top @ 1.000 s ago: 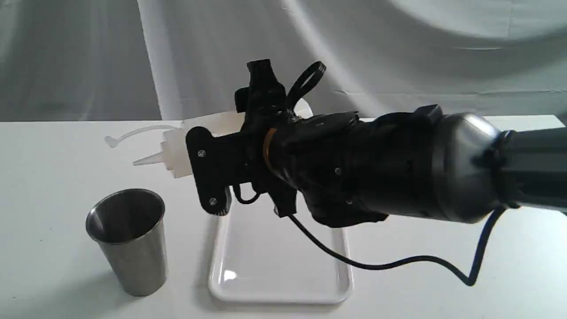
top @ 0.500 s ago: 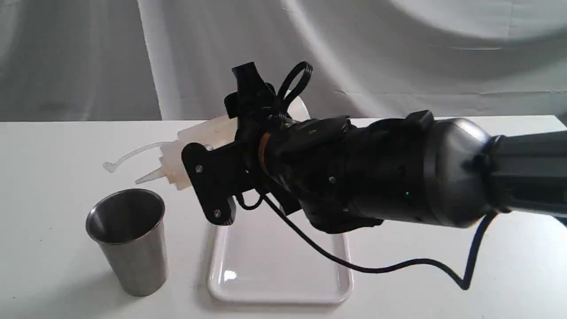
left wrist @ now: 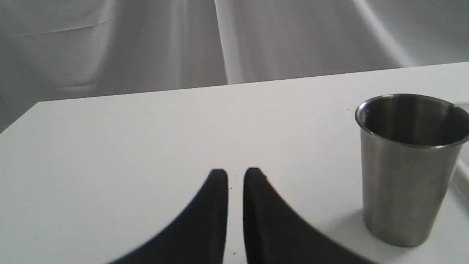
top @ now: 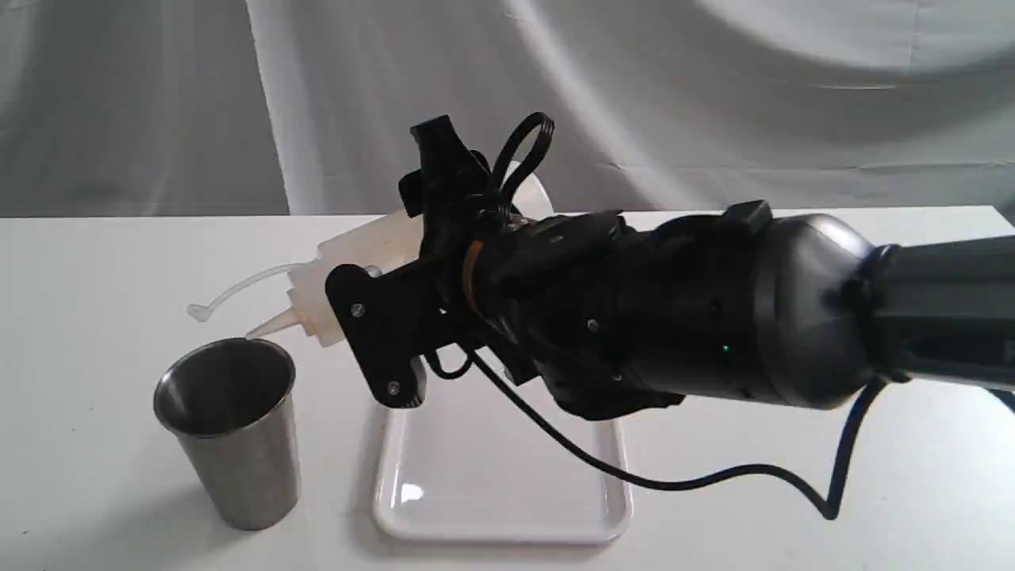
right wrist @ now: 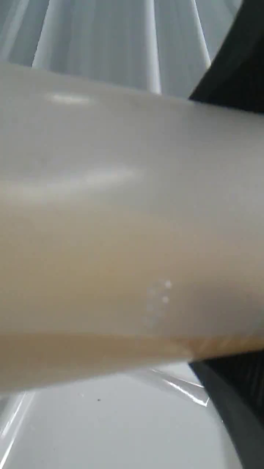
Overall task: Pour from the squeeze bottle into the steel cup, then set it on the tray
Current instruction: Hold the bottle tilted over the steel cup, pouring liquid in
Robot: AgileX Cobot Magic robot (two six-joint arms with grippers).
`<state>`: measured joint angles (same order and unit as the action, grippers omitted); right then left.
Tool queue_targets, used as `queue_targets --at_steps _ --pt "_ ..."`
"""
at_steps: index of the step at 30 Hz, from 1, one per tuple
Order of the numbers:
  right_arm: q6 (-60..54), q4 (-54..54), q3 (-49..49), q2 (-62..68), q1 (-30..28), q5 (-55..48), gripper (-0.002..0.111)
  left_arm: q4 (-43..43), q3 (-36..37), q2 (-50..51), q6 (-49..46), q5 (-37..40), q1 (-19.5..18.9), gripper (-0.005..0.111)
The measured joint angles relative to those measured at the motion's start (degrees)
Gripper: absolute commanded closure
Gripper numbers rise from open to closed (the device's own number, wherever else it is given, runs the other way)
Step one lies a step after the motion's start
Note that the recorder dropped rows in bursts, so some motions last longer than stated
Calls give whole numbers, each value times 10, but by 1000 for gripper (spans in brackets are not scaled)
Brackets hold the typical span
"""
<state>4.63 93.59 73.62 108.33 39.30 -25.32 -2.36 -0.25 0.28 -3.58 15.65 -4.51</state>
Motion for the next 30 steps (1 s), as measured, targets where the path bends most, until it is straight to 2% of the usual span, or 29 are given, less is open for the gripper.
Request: queue_targets --at_steps 14,21,30 --pt "-1 12 2 1 4 -32 108 0 0 0 0 0 0 98" --pt "-1 21 50 35 15 -71 108 0 0 0 0 0 0 98" --pt "-46 29 59 40 30 -73 108 0 0 0 0 0 0 98"
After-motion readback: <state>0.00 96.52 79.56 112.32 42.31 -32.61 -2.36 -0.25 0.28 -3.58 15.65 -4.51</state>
